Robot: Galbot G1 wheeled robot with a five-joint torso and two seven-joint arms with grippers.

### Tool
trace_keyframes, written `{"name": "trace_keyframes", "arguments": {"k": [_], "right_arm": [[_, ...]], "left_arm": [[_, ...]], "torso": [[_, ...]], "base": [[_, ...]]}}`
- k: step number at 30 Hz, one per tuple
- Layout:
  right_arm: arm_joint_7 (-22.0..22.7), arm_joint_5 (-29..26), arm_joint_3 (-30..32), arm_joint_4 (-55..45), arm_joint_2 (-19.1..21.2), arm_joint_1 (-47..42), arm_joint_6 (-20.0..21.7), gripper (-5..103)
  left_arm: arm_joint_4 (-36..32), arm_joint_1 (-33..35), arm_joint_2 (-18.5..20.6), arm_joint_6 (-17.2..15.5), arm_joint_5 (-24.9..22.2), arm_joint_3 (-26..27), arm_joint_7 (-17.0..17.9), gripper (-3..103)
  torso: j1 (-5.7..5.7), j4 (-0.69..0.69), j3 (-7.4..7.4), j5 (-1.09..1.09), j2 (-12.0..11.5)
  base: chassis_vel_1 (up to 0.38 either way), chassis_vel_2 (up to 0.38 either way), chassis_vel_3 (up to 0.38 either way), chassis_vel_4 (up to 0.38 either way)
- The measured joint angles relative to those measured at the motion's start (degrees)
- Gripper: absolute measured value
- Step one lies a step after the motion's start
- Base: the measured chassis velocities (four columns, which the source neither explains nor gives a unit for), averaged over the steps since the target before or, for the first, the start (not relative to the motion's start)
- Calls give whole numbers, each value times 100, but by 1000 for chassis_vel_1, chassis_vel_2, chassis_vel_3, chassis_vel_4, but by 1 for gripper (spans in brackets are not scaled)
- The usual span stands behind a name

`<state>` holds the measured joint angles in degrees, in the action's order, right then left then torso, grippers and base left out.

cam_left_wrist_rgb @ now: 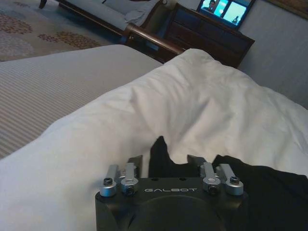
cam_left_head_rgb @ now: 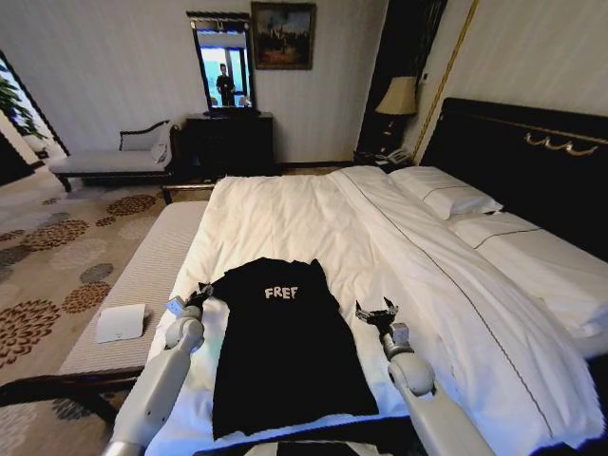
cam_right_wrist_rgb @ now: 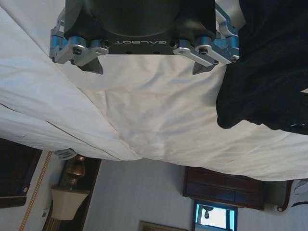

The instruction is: Fold the clothes on the bed.

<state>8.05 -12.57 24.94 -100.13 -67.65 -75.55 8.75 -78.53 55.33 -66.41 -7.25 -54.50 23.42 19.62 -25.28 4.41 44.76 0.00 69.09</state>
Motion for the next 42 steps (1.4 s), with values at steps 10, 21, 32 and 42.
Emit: {"name": "trace_keyframes", "arguments": {"k": [10, 21, 32, 42], "right_arm": [[24, -79, -90, 22, 80, 67, 41, 100], [55, -128, -108, 23, 78, 70, 51, 100], [76, -198, -89, -89, 49, -2, 62, 100], [94, -421, -289, -191, 332, 155, 116, 100]], "left_arm": [[242, -64, 33, -30, 22, 21, -49, 21], [87, -39, 44, -13, 67, 21, -7, 0], [-227, -51, 149, 5, 168, -117, -96, 0], [-723, -170, 151, -33, 521, -684, -90, 0]], "torso": [[0, 0, 0, -1, 0], [0, 0, 0, 0, 0], [0, 1, 0, 0, 0], [0, 1, 0, 0, 0]], "base": [[0, 0, 0, 0], [0, 0, 0, 0], [0, 0, 0, 0], [0, 0, 0, 0]]}}
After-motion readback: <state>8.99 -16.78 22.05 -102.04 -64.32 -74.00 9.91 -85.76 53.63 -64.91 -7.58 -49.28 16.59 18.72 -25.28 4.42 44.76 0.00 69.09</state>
